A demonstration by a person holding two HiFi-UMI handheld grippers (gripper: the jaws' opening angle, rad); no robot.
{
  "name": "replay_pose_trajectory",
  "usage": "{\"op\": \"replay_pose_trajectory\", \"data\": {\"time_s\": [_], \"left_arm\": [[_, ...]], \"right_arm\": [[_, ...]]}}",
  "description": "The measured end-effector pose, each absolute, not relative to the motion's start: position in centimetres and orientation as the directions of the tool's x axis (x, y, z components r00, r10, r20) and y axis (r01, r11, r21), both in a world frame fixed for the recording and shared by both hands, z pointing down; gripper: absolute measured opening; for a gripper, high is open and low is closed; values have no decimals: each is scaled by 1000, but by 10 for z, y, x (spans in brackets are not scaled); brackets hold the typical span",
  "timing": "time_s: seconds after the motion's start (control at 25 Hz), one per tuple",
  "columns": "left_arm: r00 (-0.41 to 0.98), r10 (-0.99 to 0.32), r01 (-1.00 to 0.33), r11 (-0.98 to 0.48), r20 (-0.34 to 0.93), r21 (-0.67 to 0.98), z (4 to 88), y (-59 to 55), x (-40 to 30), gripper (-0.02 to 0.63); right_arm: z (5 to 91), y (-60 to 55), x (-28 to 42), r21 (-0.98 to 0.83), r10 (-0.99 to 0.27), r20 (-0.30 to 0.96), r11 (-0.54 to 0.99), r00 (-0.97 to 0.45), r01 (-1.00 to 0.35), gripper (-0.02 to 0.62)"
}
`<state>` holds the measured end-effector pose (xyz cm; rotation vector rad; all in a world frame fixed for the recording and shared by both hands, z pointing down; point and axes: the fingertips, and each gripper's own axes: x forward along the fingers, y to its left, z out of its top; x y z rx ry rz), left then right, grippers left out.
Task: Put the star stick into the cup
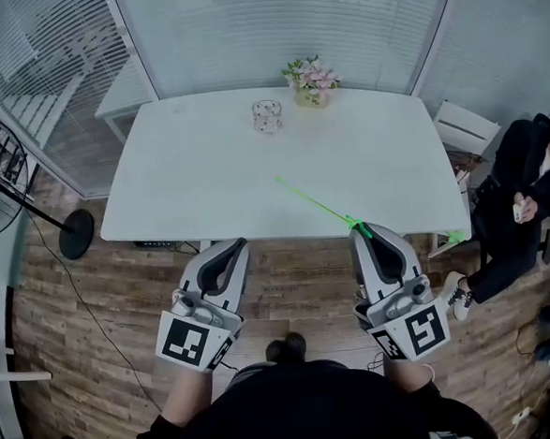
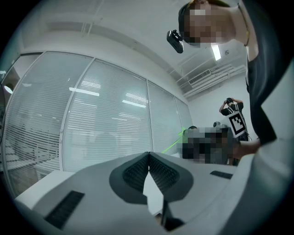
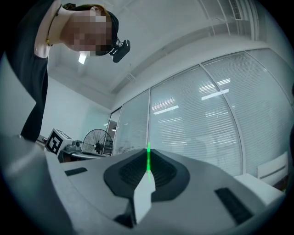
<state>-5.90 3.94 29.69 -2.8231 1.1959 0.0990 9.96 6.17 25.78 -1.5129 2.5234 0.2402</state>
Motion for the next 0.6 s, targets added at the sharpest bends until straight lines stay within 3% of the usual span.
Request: {"op": "replay_pose_trajectory", "data": {"time_s": [0.6], "left_arm": [[682,-726,-731,-681,-90,-46,298,32,-45,14]], "right_arm": [[251,53,115,46,-843,-259,477,-471,-878,21]]}}
